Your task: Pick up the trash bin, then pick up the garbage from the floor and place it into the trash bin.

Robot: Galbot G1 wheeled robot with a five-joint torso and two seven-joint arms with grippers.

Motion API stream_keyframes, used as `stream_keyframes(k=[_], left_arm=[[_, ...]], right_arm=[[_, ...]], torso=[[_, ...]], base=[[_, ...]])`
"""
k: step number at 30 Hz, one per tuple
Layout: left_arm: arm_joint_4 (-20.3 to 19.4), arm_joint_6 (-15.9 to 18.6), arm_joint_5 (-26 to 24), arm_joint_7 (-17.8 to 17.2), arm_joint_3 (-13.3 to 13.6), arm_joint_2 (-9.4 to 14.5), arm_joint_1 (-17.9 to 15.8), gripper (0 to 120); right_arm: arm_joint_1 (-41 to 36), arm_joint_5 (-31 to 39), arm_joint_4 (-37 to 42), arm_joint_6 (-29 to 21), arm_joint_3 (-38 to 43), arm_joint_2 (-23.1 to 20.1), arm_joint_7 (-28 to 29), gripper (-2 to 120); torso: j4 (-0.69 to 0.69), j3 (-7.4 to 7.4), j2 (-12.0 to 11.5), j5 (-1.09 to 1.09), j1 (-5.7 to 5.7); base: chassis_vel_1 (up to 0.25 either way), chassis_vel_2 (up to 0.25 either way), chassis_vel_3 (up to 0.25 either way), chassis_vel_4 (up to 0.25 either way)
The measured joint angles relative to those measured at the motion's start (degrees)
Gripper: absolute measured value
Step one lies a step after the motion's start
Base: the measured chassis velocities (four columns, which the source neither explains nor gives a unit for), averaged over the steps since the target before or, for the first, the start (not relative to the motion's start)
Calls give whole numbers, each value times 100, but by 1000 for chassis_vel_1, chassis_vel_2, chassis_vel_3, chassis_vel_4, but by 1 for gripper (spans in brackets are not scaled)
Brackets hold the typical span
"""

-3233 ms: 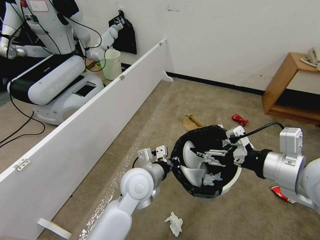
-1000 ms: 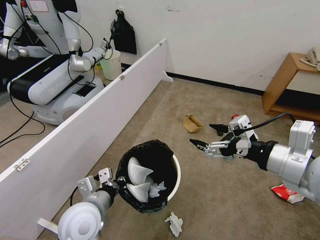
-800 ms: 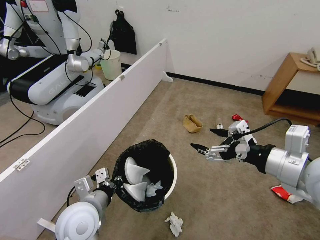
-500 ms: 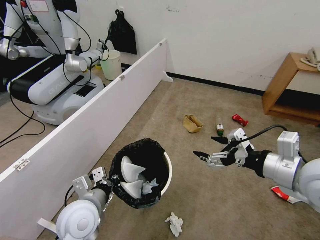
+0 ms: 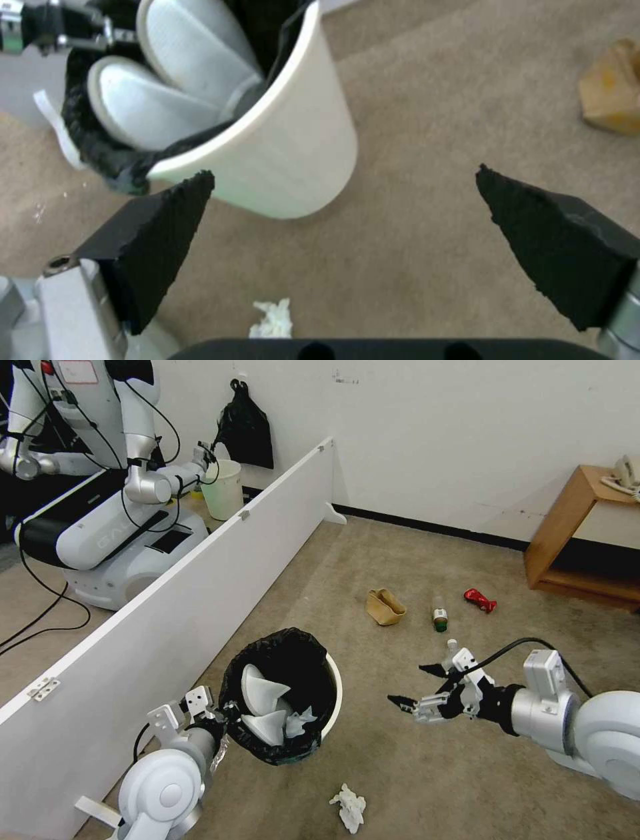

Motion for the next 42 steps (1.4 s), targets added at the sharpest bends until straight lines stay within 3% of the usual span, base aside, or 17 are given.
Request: stream_keyframes(k=[29, 42], left_arm=[[176, 2, 192, 196, 193, -146, -175, 2], [290, -5, 224, 260, 197, -155, -210, 2]], right_arm=[[217, -669, -364, -36, -1191, 135, -139, 100], [671, -1036, -674, -4, -1925, 553, -313, 100]], torso=[[0, 0, 0, -1, 0], [-1, 0, 0, -1, 0]], base=[[0, 0, 0, 0], [0, 0, 0, 0]])
